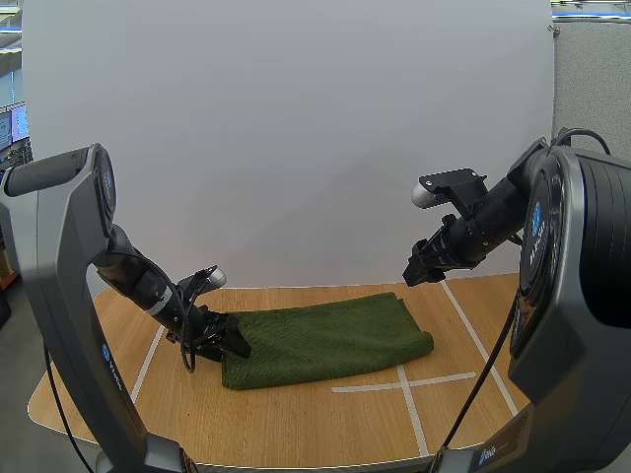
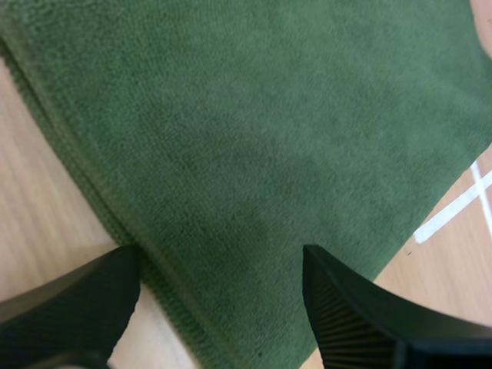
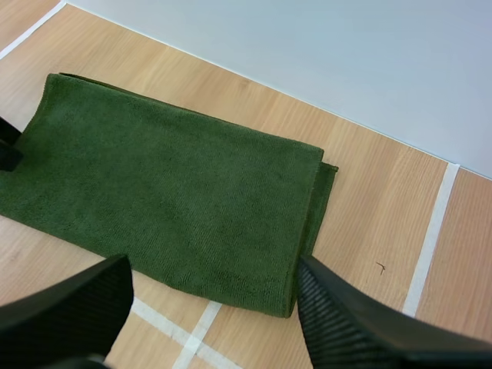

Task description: Fold the towel

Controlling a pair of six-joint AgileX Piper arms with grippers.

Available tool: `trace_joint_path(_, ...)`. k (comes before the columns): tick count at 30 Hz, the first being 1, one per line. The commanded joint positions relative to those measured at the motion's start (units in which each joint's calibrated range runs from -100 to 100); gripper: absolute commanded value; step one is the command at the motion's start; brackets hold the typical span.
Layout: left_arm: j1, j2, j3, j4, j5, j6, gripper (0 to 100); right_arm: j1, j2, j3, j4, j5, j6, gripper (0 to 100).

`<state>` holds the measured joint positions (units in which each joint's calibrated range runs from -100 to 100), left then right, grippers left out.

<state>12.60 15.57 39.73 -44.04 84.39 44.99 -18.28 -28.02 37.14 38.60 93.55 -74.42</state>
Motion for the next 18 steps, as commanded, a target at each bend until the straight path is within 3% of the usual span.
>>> trace_joint_path(1, -0.11, 1.68, 0.19, -1.47, -0.65, 1.45, 98, -0.22, -0.30, -0.08, 0.54, 0.08, -0.14, 100)
trace_joint_path(4, -0.18, 1.68, 0.19, -1.56, -0.38, 1.70, 93, -0.22, -0.30, -0.08, 0.64, 0.08, -0.14, 100)
trace_joint_path(9, -0.18, 1.68, 0.19, -3.06, 0.01, 3.16, 63, -0.22, -0.30, -0.08, 0.64, 0.08, -0.14, 100)
trace_joint_path(15, -0.18, 1.68, 0.19, -3.47, 0.52, 3.97, 58, -0.22, -0.30, -0.08, 0.64, 0.08, -0.14, 100)
trace_joint_path(18, -0.18, 1.68, 0.19, -3.25, 0.35, 5.05, 27, -0.22, -0.30, -0.08, 0.51, 0.08, -0.14, 100)
